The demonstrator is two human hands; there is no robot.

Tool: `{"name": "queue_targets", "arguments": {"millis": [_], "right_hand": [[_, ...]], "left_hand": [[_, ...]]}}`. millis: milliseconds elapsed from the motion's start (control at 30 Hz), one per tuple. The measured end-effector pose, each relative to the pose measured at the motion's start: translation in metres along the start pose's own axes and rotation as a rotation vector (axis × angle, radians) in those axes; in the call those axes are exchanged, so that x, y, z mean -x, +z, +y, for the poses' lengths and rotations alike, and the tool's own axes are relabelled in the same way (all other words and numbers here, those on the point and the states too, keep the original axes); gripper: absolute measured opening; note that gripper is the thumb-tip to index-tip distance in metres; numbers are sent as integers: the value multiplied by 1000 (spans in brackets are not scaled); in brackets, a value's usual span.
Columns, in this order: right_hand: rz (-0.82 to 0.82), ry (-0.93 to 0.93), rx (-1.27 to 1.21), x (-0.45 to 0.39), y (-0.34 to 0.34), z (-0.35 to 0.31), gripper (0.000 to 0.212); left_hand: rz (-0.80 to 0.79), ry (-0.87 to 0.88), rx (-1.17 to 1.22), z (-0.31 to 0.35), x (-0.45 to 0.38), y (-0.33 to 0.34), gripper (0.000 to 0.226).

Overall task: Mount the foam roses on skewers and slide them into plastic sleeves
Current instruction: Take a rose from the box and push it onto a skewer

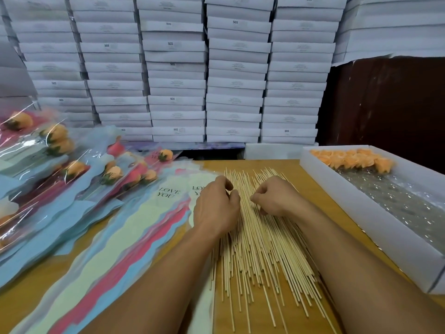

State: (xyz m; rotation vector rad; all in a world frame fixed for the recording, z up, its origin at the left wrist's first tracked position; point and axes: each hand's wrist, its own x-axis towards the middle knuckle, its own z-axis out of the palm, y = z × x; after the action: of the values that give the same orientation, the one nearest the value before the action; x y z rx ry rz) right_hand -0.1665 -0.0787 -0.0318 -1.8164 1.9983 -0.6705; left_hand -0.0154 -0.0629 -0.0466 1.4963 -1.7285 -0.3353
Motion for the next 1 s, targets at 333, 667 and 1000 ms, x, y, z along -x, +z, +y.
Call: {"name": "queue_targets", "arguments": {"millis": [333, 667, 1000], "right_hand": [[36, 1, 91, -2, -2, 0, 24], [435, 192, 345, -84, -92, 41, 13], [197, 278, 396, -133, -122, 139, 45]], "left_hand": [[-27, 17, -33, 0, 4, 4, 16], [-36, 99, -62, 2, 9, 10, 21], [-3, 162, -71, 0, 6, 19, 17]]}}
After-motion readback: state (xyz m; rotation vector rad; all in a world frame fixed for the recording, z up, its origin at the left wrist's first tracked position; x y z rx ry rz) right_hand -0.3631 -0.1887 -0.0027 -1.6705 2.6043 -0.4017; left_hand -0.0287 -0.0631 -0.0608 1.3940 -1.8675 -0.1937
